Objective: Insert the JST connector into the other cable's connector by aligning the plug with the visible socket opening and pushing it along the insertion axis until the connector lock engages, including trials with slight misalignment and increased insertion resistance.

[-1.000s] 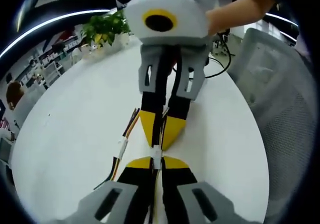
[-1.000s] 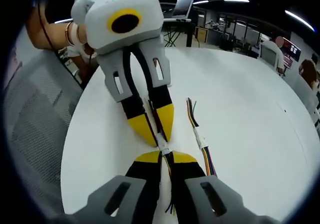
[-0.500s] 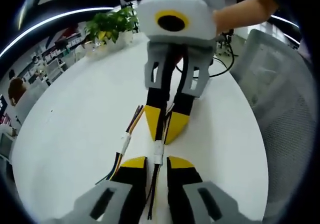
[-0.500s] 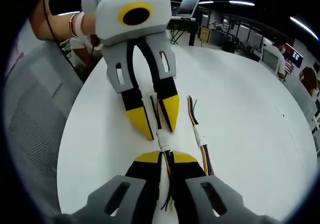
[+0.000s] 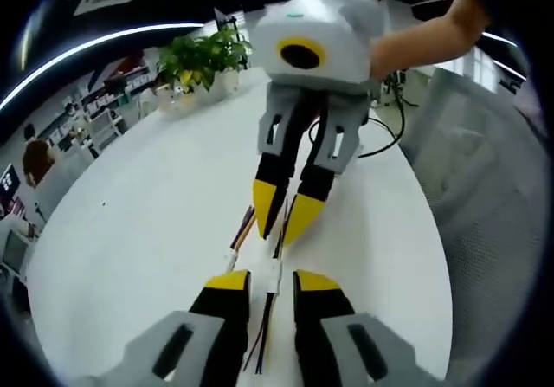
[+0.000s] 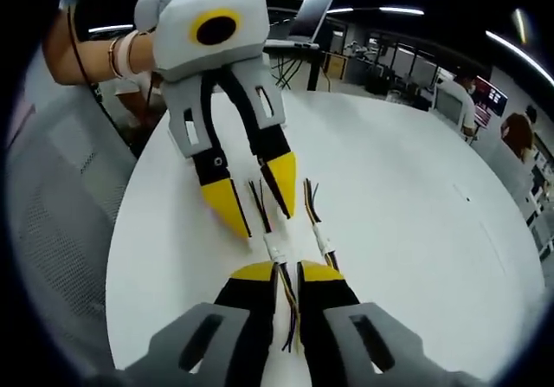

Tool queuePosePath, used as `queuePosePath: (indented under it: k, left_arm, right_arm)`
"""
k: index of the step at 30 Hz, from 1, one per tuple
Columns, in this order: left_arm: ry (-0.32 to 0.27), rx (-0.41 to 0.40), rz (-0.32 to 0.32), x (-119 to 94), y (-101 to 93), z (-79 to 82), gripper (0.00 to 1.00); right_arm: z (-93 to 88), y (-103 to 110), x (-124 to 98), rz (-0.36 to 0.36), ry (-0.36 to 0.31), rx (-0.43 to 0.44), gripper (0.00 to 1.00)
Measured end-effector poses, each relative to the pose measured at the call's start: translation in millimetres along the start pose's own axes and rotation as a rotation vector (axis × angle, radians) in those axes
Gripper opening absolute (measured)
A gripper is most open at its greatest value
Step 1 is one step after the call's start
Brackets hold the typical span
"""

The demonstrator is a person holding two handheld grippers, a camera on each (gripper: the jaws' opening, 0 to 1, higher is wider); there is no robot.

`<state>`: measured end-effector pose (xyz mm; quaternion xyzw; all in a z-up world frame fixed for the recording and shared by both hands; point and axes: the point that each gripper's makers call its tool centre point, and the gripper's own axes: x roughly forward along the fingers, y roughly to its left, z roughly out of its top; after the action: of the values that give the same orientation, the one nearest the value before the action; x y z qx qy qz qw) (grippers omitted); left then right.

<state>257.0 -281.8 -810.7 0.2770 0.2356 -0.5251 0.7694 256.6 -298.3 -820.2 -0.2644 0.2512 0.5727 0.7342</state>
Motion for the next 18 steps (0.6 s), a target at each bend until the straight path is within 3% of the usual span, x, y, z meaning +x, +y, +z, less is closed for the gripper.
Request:
queuePosePath:
  k: [4, 6, 7, 12, 14, 16, 18]
  left_arm:
    - [0.006, -0.027, 0.010, -8, -1.9, 3.2, 0.23]
    - [-0.021, -0.060, 0.084, -14, 8.4, 8.8, 0.24]
    - [-0.026, -0.059, 0.087, -17, 9.0, 10.5, 0.23]
    - [-0.162, -0.208, 0.117, -37, 14.1, 32.6, 0.28]
    - [-0.211, -0.321, 0.099, -41, 10.0, 36.1, 0.30]
    - [-0.236, -0.349, 0.104, -44, 8.6, 36.2, 0.34]
    - [-0.214, -0.328, 0.126, -46, 7.7, 29.8, 0.34]
  right_arm:
    - [4.2, 3, -8, -0.007, -0.035, 0.053, 0.09]
    - [5.5, 7, -12, 0.007, -0.065, 0.132, 0.14]
    - [5.9, 6, -14, 0.001, -0.075, 0.149, 0.17]
    - [8.8, 9, -27, -0.033, -0.112, 0.168, 0.18]
    - [7.9, 9, -29, -0.039, -0.118, 0.175, 0.19]
    - [6.1, 10, -31, -0.045, -0.118, 0.183, 0.20]
    - [4.6, 13, -34, -0.050, -0.122, 0.192, 0.20]
